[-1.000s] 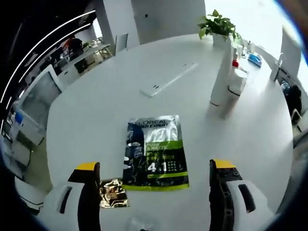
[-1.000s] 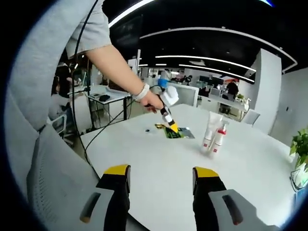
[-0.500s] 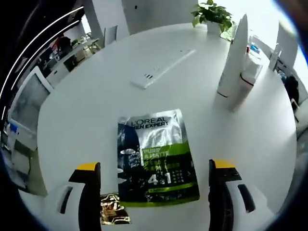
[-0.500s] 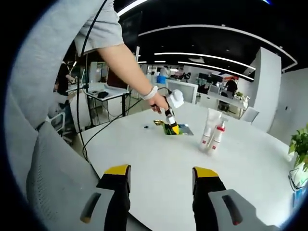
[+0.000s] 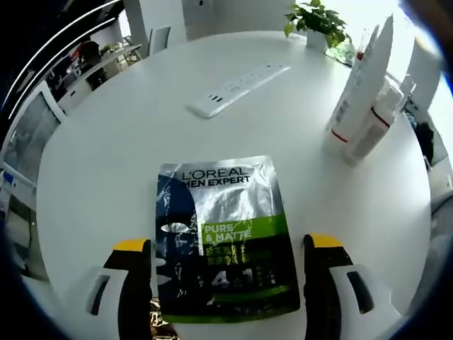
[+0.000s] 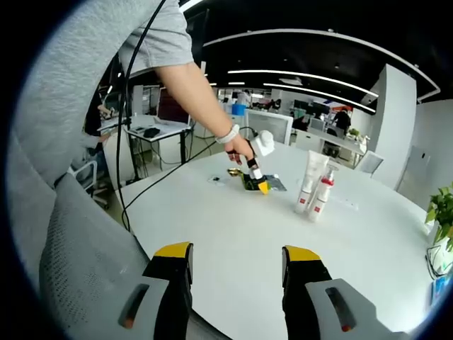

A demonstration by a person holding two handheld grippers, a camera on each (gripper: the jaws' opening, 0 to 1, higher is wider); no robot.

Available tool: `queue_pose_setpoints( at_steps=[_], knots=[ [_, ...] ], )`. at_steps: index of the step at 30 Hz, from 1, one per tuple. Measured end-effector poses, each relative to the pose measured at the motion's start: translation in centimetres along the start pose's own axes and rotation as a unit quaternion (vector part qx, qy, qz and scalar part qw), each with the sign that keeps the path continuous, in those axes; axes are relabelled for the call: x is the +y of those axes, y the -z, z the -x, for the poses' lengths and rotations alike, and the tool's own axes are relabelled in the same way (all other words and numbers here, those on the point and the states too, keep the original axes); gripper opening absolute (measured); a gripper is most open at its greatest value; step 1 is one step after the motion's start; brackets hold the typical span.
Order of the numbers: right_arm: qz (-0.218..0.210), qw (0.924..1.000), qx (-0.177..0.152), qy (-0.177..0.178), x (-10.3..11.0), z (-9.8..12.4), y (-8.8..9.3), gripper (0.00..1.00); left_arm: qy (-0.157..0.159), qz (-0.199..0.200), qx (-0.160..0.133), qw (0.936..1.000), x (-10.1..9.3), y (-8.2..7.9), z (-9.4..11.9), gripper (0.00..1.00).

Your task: Arrange the skincare products in the storage area until every visible bottle or jar stands upright without overlapping.

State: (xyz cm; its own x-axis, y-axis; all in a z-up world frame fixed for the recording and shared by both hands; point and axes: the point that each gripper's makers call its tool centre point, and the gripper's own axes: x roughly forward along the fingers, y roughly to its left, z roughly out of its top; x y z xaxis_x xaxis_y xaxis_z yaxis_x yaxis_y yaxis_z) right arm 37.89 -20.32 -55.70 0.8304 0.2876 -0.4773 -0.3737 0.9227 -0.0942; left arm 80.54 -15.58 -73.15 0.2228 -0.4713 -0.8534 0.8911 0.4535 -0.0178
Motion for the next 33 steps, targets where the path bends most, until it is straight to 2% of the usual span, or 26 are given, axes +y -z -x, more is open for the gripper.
queue_pose_setpoints(
  at_steps=[1, 6, 10, 15, 25, 26, 27, 28, 33],
  knots=[
    [-0.001, 1.0000, 0.001, -0.001, 0.0, 0.0, 0.1, 0.46, 0.001, -0.011, -0.002, 0.9999, -0.1, -0.2, 0.0, 0.85],
    [0.002, 1.0000, 0.005, -0.006, 0.3, -0.1, 0.2, 0.46, 0.006, -0.011, 0.001, 0.9999, -0.6, -0.3, -0.2, 0.83],
    [0.001, 1.0000, 0.004, -0.006, 0.2, -0.1, 0.2, 0.47, 0.008, -0.016, 0.002, 0.9998, -0.3, -0.4, -0.1, 0.73],
    [0.001, 1.0000, 0.007, -0.005, 0.2, -0.1, 0.3, 0.47, 0.013, -0.026, 0.003, 0.9996, -0.3, -0.4, -0.2, 0.65],
    [0.003, 1.0000, 0.006, -0.006, 0.3, -0.1, 0.3, 0.47, 0.016, -0.029, 0.013, 0.9994, -0.2, -0.5, -0.5, 0.59],
    [0.003, 1.0000, 0.006, -0.007, 0.3, -0.1, 0.3, 0.48, 0.018, -0.033, 0.014, 0.9992, -0.1, -0.6, -0.6, 0.54],
    [0.004, 1.0000, 0.007, -0.006, 0.3, -0.1, 0.3, 0.48, 0.020, -0.045, 0.014, 0.9987, -0.4, -0.7, -0.1, 0.37],
    [0.004, 1.0000, 0.007, -0.006, 0.3, -0.1, 0.3, 0.48, 0.022, -0.049, 0.016, 0.9984, -0.6, -0.6, 0.0, 0.29],
    [0.006, 0.9999, 0.006, -0.008, 0.4, -0.1, 0.3, 0.48, 0.025, -0.055, 0.012, 0.9981, -1.2, -0.3, 0.3, 0.20]
  ],
)
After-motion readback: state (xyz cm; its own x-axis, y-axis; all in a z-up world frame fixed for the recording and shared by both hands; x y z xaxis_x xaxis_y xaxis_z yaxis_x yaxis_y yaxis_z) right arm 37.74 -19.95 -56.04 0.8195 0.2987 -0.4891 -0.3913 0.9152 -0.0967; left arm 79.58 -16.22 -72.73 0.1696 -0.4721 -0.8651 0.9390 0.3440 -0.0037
